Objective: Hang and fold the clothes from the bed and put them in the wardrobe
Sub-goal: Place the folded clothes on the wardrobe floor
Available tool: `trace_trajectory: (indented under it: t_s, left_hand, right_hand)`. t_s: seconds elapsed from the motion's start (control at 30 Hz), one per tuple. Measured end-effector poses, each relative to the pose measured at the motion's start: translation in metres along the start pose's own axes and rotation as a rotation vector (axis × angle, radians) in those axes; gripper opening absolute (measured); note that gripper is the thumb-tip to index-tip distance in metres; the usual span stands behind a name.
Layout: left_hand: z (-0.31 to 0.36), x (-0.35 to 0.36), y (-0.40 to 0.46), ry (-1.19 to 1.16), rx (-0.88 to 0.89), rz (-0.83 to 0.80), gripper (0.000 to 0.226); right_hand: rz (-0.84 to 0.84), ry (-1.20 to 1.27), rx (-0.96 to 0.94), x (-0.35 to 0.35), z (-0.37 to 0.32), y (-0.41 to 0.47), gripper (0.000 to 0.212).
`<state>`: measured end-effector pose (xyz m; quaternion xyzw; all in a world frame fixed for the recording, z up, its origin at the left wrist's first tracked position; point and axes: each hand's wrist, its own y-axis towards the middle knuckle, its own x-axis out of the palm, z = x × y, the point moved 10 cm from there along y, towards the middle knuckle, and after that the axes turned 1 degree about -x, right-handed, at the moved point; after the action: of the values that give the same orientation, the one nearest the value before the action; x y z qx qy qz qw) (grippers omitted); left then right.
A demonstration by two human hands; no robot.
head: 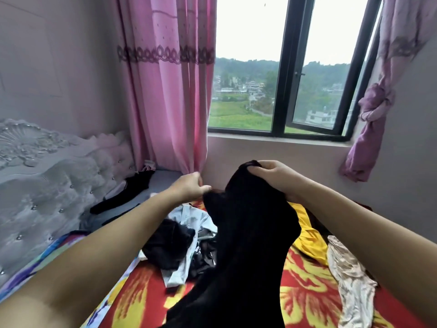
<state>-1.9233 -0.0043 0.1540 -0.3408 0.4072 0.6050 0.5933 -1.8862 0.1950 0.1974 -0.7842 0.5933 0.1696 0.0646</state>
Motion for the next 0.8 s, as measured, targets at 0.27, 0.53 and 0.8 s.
trace_trajectory:
  t_s: [0.27, 0.53, 0.8]
  left_hand:
    - [0.123, 0.015, -0.034, -0.562, 0.471, -0.33, 0.008]
    - [0.105, -0.05, -0.009, -1.073, 0.361, -0.026, 0.023]
    - [0.085, -0.052, -0.017, -1.194, 0.244, -0.139, 0.025]
  right_hand:
    - [-0.215, -0.217, -0.019, -0.002, -0.009, -0.01, 0.024]
    - [-0.372, -0.649, 0.203, -0.014, 0.117, -0.039, 0.022]
    - [-0.142, -0.234, 0.001, 0.014, 0.076, -0.02, 0.037]
